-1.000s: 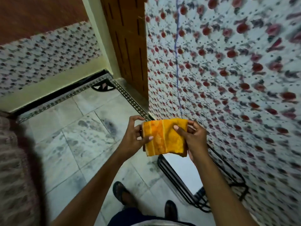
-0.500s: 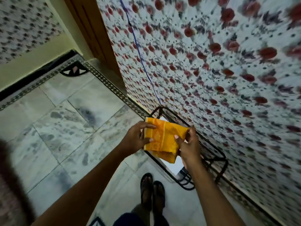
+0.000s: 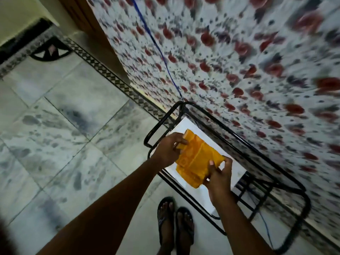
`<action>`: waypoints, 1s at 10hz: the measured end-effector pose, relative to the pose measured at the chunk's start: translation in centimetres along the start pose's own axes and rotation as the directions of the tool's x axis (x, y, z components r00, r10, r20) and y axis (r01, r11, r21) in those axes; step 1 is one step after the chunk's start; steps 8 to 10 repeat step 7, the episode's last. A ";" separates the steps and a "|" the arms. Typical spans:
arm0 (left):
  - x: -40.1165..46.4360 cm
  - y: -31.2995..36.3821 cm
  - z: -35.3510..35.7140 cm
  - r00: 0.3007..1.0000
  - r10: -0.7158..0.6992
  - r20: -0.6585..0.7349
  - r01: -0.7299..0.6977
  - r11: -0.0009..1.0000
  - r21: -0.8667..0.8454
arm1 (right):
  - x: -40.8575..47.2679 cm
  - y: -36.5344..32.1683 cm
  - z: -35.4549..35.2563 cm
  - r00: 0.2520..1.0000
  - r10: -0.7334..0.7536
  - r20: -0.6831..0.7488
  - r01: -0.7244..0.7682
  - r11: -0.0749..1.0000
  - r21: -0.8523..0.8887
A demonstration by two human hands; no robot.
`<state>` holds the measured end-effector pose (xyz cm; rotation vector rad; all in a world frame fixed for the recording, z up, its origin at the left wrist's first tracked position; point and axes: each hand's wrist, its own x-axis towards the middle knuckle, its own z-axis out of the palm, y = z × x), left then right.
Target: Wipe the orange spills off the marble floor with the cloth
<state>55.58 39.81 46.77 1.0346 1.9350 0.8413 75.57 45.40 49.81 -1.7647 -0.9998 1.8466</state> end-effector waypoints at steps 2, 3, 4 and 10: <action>5.7 -5.1 3.0 0.991 -0.060 0.119 0.043 0.989 0.145 | 7.1 5.1 2.2 1.000 -0.006 -0.019 0.006 1.000 0.014; 6.8 -6.7 4.2 0.990 -0.120 0.080 0.107 0.984 0.144 | 9.9 7.0 2.8 0.996 -0.056 -0.066 0.049 0.992 -0.113; 6.8 -7.6 5.1 0.992 -0.130 0.006 0.127 0.979 0.160 | 12.4 9.3 3.0 0.981 -0.130 -0.141 0.081 0.949 -0.306; 3.2 -6.0 5.9 0.947 -0.127 -0.294 0.143 0.989 0.031 | 8.5 5.6 4.1 0.917 -0.263 -0.299 0.070 0.846 -0.529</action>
